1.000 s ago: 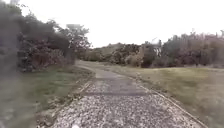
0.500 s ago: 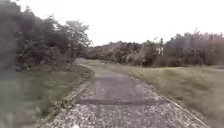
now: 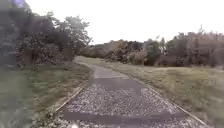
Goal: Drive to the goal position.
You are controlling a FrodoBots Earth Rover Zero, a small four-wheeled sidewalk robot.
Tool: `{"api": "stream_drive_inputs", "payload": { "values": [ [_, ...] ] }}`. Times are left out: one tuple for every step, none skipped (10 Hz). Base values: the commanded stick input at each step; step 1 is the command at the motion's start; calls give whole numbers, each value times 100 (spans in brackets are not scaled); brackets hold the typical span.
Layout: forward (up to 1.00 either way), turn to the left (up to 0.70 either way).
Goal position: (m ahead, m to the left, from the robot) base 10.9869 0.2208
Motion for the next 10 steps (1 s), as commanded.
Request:
{"api": "stream_drive_inputs", "payload": {
  "values": [
    [100,0],
    [100,0],
    [100,0],
    [100,0],
    [100,0],
    [100,0],
    [100,0],
    [100,0],
    [100,0],
    [100,0]
  ]
}}
